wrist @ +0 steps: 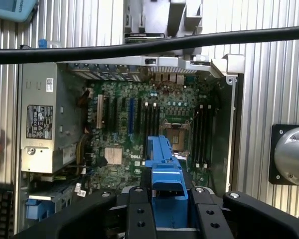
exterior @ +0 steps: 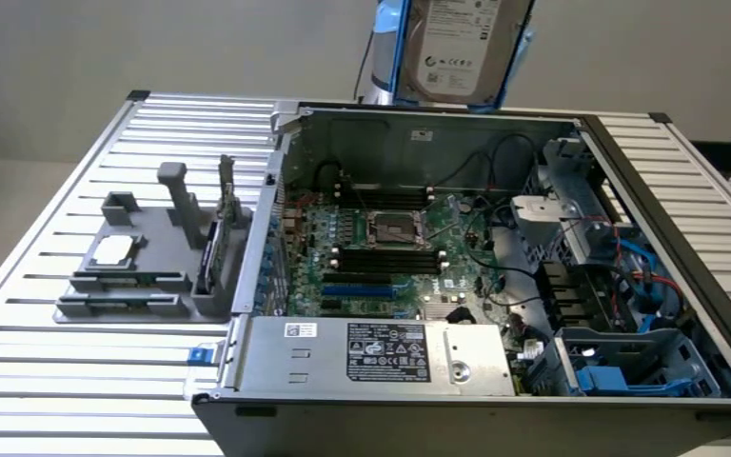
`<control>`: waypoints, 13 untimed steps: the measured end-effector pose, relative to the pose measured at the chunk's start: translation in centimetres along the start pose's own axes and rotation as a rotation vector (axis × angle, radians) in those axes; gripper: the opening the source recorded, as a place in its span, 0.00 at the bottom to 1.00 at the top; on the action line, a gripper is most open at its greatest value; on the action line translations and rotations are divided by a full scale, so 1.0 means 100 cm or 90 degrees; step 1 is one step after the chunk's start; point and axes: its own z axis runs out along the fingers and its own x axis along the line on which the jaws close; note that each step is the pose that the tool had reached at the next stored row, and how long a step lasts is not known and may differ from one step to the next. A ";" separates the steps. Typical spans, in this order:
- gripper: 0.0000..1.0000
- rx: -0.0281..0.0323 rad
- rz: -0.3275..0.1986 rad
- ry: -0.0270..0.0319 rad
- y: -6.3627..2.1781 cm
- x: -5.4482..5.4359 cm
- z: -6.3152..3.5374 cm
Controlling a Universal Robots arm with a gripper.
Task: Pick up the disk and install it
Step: 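Pick up the disk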
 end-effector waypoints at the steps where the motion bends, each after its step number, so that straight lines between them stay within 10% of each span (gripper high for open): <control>1: 0.33 -0.0001 0.000 0.0000 -0.0024 0.002 0.0000; 13: 0.33 0.0001 -0.001 -0.0094 -0.0375 0.024 -0.0008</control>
